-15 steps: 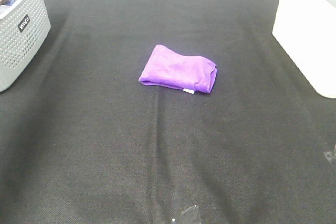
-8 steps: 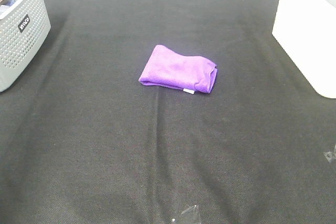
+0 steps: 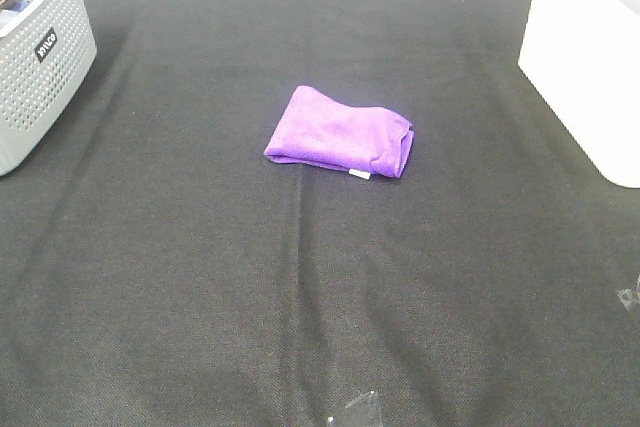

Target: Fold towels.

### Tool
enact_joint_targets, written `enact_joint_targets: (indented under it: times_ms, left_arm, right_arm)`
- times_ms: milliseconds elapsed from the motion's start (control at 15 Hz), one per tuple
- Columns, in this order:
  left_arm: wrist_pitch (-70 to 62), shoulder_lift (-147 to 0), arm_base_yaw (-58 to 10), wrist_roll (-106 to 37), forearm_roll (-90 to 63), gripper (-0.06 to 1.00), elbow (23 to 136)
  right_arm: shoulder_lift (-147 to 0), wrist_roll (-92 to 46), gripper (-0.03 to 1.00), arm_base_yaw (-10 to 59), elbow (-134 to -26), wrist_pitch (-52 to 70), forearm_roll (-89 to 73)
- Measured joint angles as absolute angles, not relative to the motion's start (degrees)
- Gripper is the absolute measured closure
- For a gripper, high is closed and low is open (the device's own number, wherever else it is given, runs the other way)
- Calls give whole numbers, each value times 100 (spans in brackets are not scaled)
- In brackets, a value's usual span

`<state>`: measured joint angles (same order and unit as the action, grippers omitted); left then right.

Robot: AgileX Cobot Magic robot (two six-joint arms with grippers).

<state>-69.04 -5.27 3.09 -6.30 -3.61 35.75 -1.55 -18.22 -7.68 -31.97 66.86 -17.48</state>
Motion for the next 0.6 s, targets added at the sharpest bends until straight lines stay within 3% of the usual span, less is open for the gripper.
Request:
enact_joint_targets:
  times_ms: [600]
  left_arm:
    - [-6297,29,309,-481,-413,25,2968]
  right_arm:
    - [29,-1587,25,-768,-2647,6440,-1427]
